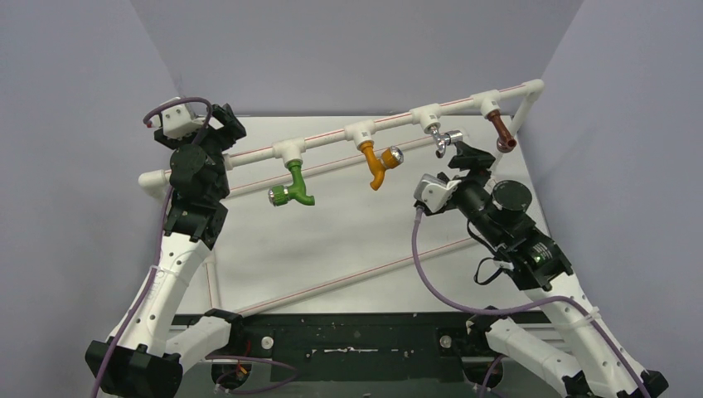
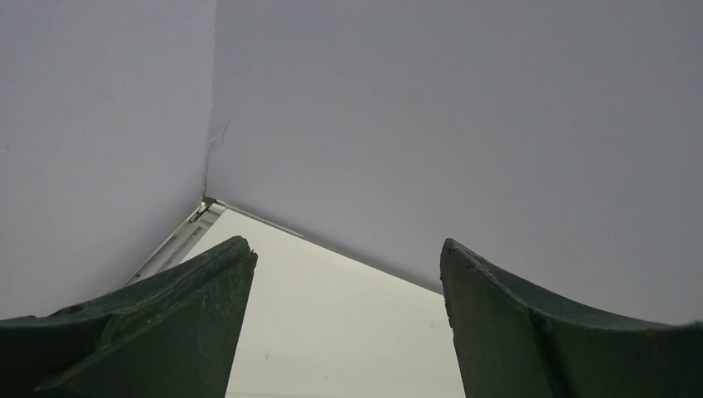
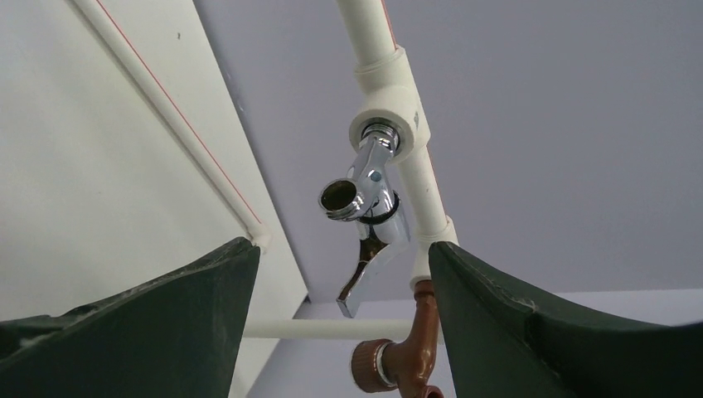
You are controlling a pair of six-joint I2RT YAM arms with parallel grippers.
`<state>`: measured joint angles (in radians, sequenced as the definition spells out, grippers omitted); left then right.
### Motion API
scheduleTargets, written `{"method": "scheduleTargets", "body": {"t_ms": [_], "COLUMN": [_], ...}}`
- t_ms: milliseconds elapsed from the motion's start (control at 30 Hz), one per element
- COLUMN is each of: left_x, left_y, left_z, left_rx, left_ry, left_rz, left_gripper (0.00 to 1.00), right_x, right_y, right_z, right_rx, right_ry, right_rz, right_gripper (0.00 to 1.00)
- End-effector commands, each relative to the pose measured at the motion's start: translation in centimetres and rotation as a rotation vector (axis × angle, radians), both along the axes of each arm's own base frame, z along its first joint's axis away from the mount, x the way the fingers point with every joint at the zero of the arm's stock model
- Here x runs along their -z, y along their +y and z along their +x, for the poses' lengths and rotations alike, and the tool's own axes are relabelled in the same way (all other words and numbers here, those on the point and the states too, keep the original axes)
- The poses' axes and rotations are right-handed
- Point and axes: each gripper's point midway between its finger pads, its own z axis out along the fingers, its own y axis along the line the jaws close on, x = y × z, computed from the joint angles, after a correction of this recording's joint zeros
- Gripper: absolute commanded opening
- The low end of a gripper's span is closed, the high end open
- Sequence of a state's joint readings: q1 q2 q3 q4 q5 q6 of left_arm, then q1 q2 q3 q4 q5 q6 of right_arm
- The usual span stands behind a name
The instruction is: Install the water faucets
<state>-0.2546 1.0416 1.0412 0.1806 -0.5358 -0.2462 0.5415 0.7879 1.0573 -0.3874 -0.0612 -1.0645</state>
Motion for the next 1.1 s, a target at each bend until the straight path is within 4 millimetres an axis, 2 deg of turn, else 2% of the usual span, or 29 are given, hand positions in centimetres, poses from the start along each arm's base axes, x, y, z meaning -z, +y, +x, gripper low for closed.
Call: {"method": "scheduleTargets", "body": {"t_ms": [0,167,333,700,1067], "left_x": [13.4,13.6,13.6,13.9,13.8], "left_y": [-1.0,-1.2,-1.2,-1.3,-1.3], "left_z": [-1.2,-1.2,-1.2,-1.1,-1.1], "left_rx": [0.032,0.037,0.038,0.042,0.042], "left_ry": [0.448,0.451,0.452,0.459,0.459], "left_rz": [0.113,0.116,0.116,0.118,0.119], "left_gripper": [0.80,0.80,0.80,0.80,0.80], "right_x": [-2.3,-2.9,-3.7,-3.0,-2.9], "right_y": [-1.0,-0.7,-0.7,-0.6,-0.7], "right_z": [1.6,2.9,3.9,5.6,6.0], "right_rx": [0.079,0.103,0.139,0.176,0.181], "right_ry": [-0.179,-0.253,-0.312,-0.302,-0.236], "right_rz": [-0.106,-0.120,-0.125,-0.099,0.083], "right_gripper": [0.77,0.76,0.71,0.50,0.04]}}
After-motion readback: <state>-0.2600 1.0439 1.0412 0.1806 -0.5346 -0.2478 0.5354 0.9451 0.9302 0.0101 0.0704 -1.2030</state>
